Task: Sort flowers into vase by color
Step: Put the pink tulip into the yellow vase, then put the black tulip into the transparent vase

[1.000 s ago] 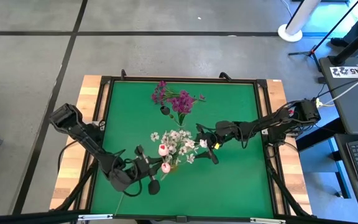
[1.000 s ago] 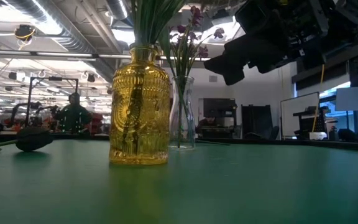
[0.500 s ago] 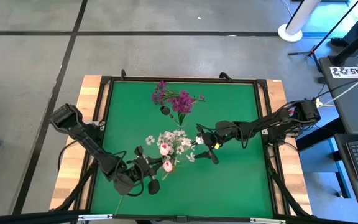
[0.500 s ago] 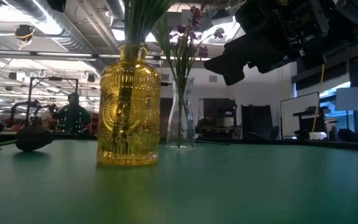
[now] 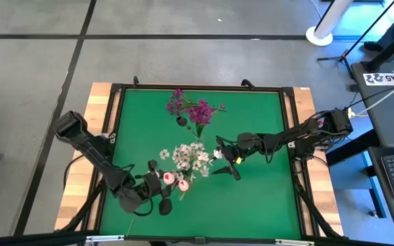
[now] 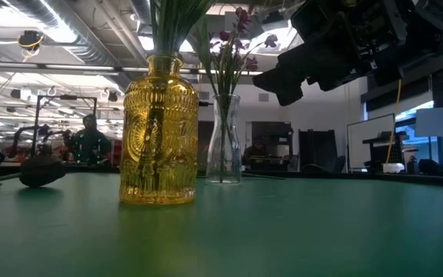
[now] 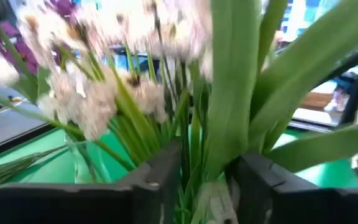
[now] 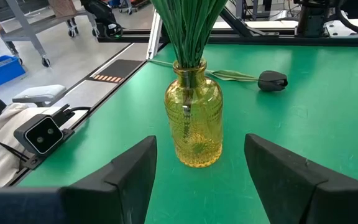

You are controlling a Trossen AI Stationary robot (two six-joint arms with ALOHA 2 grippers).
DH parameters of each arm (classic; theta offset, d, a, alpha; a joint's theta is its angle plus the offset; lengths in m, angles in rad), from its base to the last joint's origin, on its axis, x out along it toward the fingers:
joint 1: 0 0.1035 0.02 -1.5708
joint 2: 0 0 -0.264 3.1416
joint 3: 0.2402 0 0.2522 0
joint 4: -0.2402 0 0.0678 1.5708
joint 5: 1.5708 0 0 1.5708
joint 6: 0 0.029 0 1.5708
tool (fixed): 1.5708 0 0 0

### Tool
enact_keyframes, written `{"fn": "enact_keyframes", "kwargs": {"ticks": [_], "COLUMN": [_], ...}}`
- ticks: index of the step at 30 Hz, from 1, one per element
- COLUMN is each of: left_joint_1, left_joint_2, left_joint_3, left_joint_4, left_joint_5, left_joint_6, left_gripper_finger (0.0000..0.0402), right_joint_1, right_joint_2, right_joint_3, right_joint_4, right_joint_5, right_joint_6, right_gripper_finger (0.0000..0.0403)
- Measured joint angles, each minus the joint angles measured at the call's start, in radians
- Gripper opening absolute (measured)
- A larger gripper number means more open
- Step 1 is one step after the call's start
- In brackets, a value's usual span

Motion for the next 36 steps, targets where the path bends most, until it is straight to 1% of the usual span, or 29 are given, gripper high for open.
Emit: {"fn": "enact_keyframes", "kwargs": {"ticks": [5,8,12,17,24,27,31,34,36], "left_joint_1": [-0.037,-0.053,-0.073,-0.128,-0.267,-0.329,-0.385,-0.415,-0.431], "left_joint_2": [-0.056,-0.082,-0.084,-0.091,-0.161,-0.184,-0.188,-0.188,-0.188], "left_joint_3": [0.000,0.000,0.000,0.000,0.000,0.000,0.000,0.000,0.000], "left_joint_4": [0.001,0.001,0.000,-0.004,0.001,0.003,0.004,-0.008,-0.046], "left_joint_5": [-0.014,-0.016,-0.028,-0.079,-0.267,-0.329,-0.332,-0.332,-0.320], "left_joint_6": [0.040,0.050,0.069,0.080,0.130,0.130,0.111,0.036,-0.024], "left_gripper_finger": [0.0155,0.0172,0.0186,0.0193,0.0193,0.0193,0.0193,0.0193,0.0193], "right_joint_1": [0.000,0.000,0.000,0.000,0.000,0.000,0.000,0.000,0.000], "right_joint_2": [0.000,0.000,0.000,0.000,0.000,0.000,0.000,0.000,0.000], "right_joint_3": [0.000,0.000,0.000,0.000,0.000,0.000,0.000,0.000,0.000], "right_joint_4": [-0.001,-0.001,-0.001,-0.005,-0.004,-0.004,-0.004,-0.004,-0.004], "right_joint_5": [0.000,0.000,0.000,0.000,0.000,0.000,0.000,0.000,0.000], "right_joint_6": [0.000,0.000,0.000,0.000,0.000,0.000,0.000,0.000,0.000], "right_gripper_finger": [0.0241,0.0241,0.0241,0.0241,0.0241,0.0241,0.0241,0.0241,0.0241]}}
